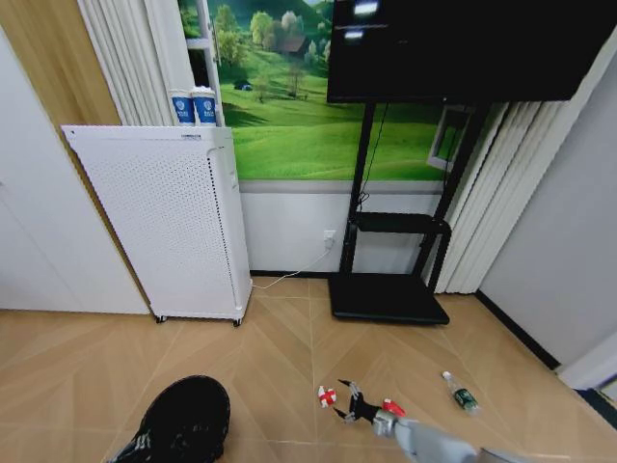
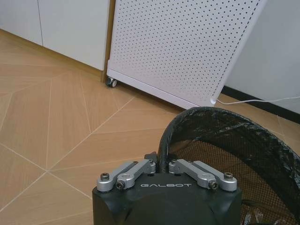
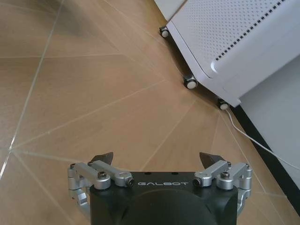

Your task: Pick up the trash bin and place the garbage on the floor into it.

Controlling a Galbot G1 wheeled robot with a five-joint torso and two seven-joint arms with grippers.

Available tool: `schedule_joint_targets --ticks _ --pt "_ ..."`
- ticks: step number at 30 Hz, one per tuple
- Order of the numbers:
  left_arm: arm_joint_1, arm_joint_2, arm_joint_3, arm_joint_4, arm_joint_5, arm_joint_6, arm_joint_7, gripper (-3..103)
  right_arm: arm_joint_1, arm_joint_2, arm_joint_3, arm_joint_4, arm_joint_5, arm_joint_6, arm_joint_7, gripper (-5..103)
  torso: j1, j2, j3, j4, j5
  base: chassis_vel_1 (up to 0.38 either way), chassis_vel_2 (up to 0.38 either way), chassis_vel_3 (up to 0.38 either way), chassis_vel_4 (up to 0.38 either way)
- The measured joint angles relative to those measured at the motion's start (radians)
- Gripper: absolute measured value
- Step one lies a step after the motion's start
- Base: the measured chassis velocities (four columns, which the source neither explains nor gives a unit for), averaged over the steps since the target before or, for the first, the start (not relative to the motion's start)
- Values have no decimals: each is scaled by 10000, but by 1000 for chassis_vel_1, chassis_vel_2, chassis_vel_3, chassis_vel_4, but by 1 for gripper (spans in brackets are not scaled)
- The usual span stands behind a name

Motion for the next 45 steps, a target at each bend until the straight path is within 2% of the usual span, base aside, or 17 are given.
schedule_joint_targets --ticks 8,16,28,45 --pt "-10 -49 -32 10 -31 -84 70 7 339 854 -362 -1083 383 -8 -315 100 0 0 0 -4 0 0 0 0 0" --pt "-73 -183 99 98 9 -124 152 7 481 802 -421 -1249 818 -159 -456 100 0 0 0 -6 0 0 0 0 0" --pt "-99 -218 134 68 9 -149 196 7 373 604 -510 -1272 767 -149 -435 100 -1 0 0 -6 3 0 0 0 0" --pt "-45 -331 78 127 -17 -321 413 7 566 895 -1068 -1790 23 -209 -119 100 0 0 0 -5 1 0 0 0 0"
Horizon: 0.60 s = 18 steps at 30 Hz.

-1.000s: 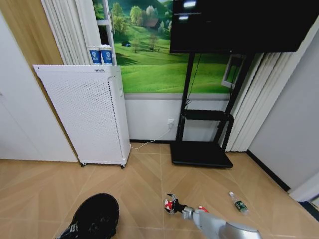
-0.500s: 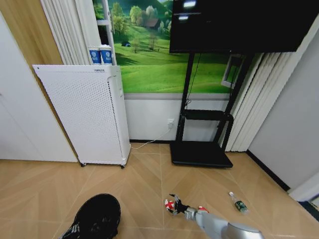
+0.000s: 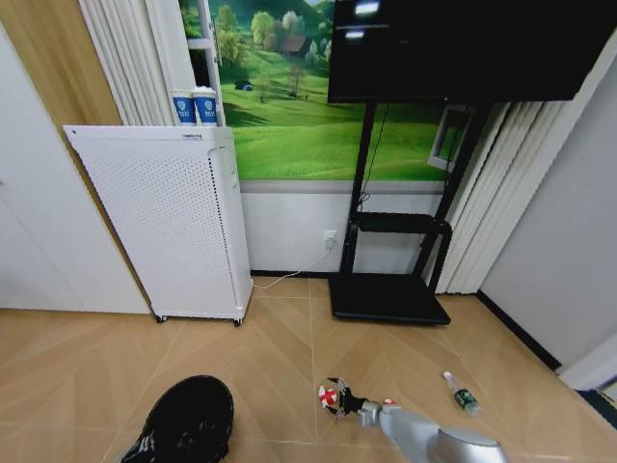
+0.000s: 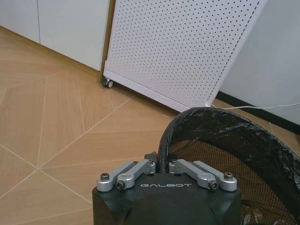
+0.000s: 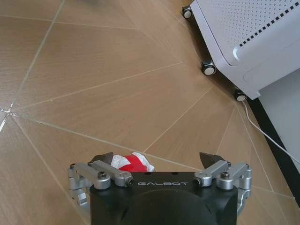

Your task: Pick up the trash bin and place the garbage on the floor into it.

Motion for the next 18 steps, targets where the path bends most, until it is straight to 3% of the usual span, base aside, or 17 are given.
schedule_joint_targets --ticks 7,18 --pt "9 -52 -6 63 -11 -80 100 7 102 236 -322 -361 -148 -354 332 100 0 -1 0 1 1 0 0 0 0" --pt "-9 -20 -40 151 -50 -134 165 7 218 38 -401 -441 -248 -394 407 100 1 0 0 0 0 0 0 0 0"
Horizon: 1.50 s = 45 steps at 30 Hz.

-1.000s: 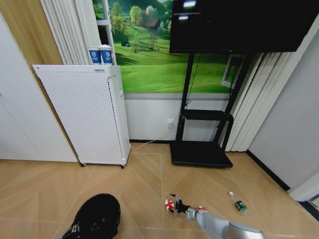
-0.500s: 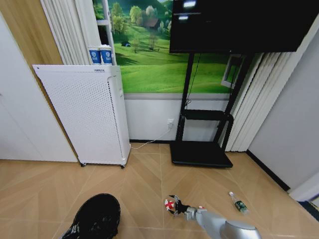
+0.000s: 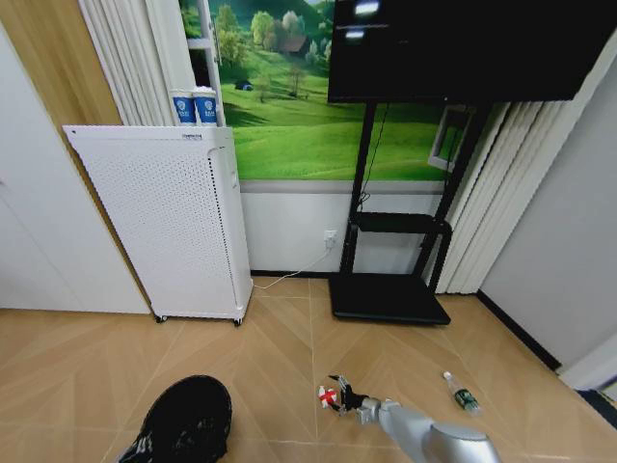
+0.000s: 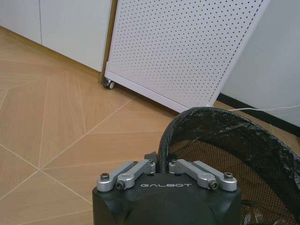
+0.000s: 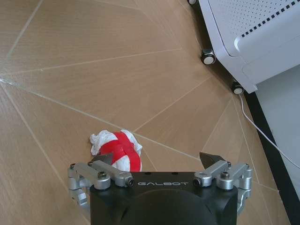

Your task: Pick up the trash bin and place the garbage on the floor into it.

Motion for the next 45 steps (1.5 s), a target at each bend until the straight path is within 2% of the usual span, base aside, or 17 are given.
schedule_joint_targets --ticks 36,38,39,40,41,42,44,45 --pt "-98 -5 0 146 -130 -104 161 7 -367 251 -231 -437 221 -121 75 101 -1 0 0 0 1 0 0 0 0" --pt "-101 -8 0 155 -132 -104 161 7 -375 260 -245 -438 229 -121 67 92 -1 0 0 0 1 0 0 0 0" --pt "-101 -11 0 163 -132 -105 161 7 -375 262 -248 -438 237 -121 66 92 -1 0 0 0 1 0 0 0 0" --pt "-91 -11 -8 167 -135 -104 163 7 -374 262 -254 -440 245 -121 59 82 -1 0 0 0 0 0 0 0 0" --pt "-91 -11 -8 167 -135 -104 163 7 -374 262 -254 -440 245 -121 59 82 -1 0 0 0 0 0 0 0 0" --pt "-83 -20 -20 171 -137 -106 167 7 -373 261 -268 -441 255 -121 54 76 0 0 0 0 0 0 0 0 0" --pt "-81 -24 -21 172 -137 -108 168 7 -371 261 -273 -441 258 -120 53 76 -1 0 0 0 1 0 0 0 0" --pt "-78 -33 -22 172 -136 -112 173 7 -354 265 -285 -445 269 -117 50 65 0 0 0 0 0 0 0 0 0"
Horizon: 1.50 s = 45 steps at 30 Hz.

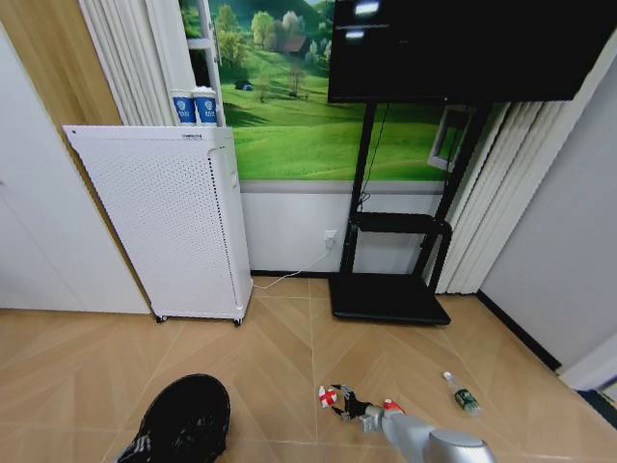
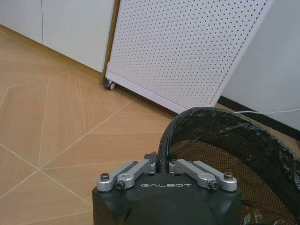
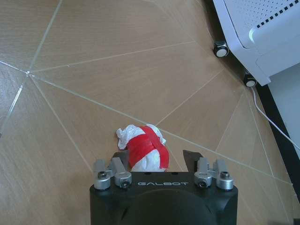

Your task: Pick up the trash bin and place the garbage on the floor into it.

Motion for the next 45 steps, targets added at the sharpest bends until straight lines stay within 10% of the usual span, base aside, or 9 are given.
schedule_joint_targets --ticks 19,45 --pt "1 -45 24 -40 -35 -87 151 7 -61 57 -66 -152 123 5 -103 2 0 0 0 1 1 0 0 0 0" --pt "-424 87 146 553 -34 -71 68 7 264 -1282 439 1593 37 365 400 0 -1 0 0 0 0 0 0 0 0"
